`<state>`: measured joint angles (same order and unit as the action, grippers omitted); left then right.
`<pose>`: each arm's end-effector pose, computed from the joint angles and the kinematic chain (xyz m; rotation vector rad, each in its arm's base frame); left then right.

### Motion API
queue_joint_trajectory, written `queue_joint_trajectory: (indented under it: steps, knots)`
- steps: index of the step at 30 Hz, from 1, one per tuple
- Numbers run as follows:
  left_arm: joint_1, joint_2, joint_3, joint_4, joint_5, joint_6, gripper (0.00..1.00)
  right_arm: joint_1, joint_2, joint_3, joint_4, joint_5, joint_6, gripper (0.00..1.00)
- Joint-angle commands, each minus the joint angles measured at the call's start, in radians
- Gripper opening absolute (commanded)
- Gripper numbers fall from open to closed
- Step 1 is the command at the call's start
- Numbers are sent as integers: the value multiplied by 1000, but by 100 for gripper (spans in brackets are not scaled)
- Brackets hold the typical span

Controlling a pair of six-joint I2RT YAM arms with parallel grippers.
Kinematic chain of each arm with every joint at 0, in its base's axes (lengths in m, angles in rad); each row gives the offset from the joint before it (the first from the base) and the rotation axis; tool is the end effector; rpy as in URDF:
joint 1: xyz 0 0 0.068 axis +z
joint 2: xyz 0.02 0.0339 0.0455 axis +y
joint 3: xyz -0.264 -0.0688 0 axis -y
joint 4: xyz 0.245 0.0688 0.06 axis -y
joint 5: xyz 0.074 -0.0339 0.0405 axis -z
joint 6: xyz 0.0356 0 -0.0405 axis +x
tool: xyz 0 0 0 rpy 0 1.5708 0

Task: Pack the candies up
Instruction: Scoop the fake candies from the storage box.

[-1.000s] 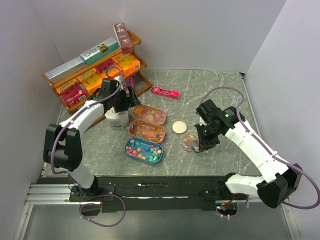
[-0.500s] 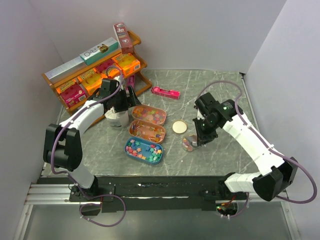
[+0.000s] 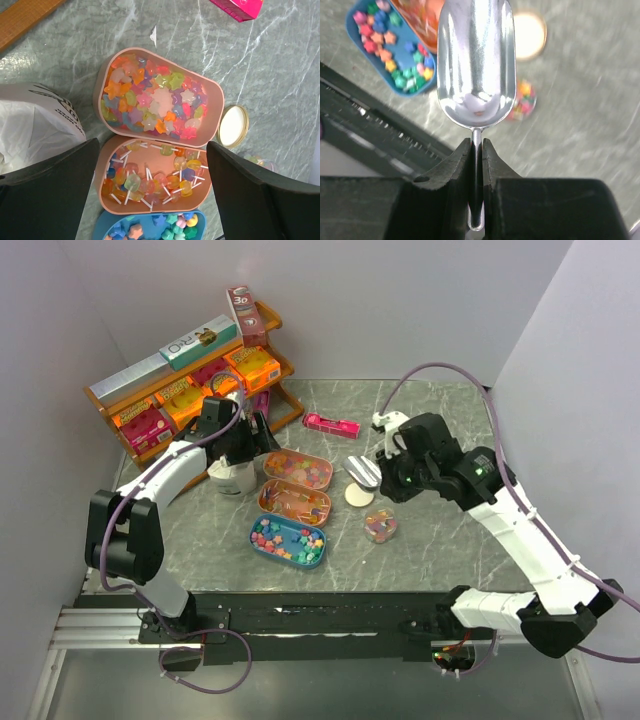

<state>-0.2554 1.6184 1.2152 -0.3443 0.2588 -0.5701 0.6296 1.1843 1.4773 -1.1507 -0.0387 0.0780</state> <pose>0.3470 -0.1000 0.2626 -0.2407 2.3851 -0.7044 0.1684 0.1244 0.4034 -0.6873 2.3634 0.3623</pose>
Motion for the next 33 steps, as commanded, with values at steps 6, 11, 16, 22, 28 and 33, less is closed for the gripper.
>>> queue_joint_trajectory:
  steps: [6, 11, 16, 22, 28, 33]
  knots:
    - [2, -69, 46, -35, -55, 6, 95, 55, 125, -30, 303, 19, -294, 0]
    - [2, -92, 30, -32, -59, 1, 94, 55, 369, 152, 140, -39, -401, 0]
    - [4, -120, 23, -25, -63, -8, 92, 53, 546, 264, 178, -38, -393, 0]
    - [4, -137, 30, -28, -52, -8, 92, 51, 698, 348, 187, -27, -380, 0]
    - [5, -160, 29, -42, -76, 4, 92, 53, 776, 368, 178, 20, -392, 0]
    - [5, -150, 49, -55, -98, 3, 92, 53, 817, 362, 180, 33, -397, 0]
